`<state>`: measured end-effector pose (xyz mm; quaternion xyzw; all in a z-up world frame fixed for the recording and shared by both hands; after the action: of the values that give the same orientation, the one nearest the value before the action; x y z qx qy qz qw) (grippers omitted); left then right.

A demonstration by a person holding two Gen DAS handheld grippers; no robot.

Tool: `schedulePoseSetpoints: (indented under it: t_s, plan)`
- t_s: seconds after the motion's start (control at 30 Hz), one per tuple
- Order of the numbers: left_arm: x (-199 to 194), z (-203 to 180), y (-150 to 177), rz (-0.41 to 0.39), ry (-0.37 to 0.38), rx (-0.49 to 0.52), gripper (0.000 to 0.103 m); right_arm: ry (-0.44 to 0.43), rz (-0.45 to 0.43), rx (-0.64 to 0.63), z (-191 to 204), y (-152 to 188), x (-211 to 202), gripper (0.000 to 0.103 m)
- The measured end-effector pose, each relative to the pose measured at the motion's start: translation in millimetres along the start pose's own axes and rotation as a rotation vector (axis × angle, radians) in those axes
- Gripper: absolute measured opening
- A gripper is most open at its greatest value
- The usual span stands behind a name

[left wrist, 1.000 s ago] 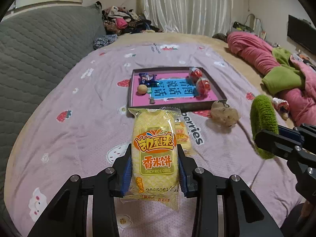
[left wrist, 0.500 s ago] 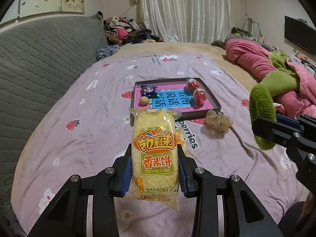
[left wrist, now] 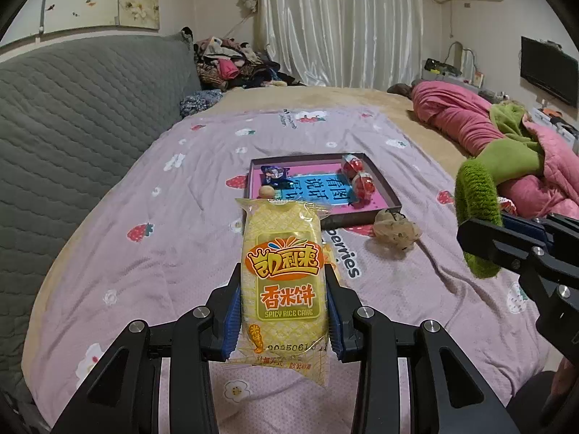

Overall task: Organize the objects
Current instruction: 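Carry the cake packet with the left tool while the right tool carries the ring over the tray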

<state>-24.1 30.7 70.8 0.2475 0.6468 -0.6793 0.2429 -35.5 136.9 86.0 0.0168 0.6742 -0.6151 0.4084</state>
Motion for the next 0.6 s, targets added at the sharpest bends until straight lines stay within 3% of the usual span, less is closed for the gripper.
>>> schedulePoseSetpoints:
  t_s: [0.6]
  plan:
    - [-8.3, -4.7, -5.4, -0.015, 0.005, -0.005, 0.040, 0.030, -0.001, 0.020, -8.4, -1.6, -5.3, 0.014]
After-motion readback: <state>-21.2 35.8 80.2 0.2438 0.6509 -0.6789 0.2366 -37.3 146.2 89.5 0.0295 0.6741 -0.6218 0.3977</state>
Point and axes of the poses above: each gripper's, at about its wrist camera, not at the fingertips, and x roughly the way its jaws point, z to its left, y to its underside, the point moved 6 cm from there along x, roughly the way its jaws point, and after that the axes turned 1 degree about -y, right-handed, at the moved point
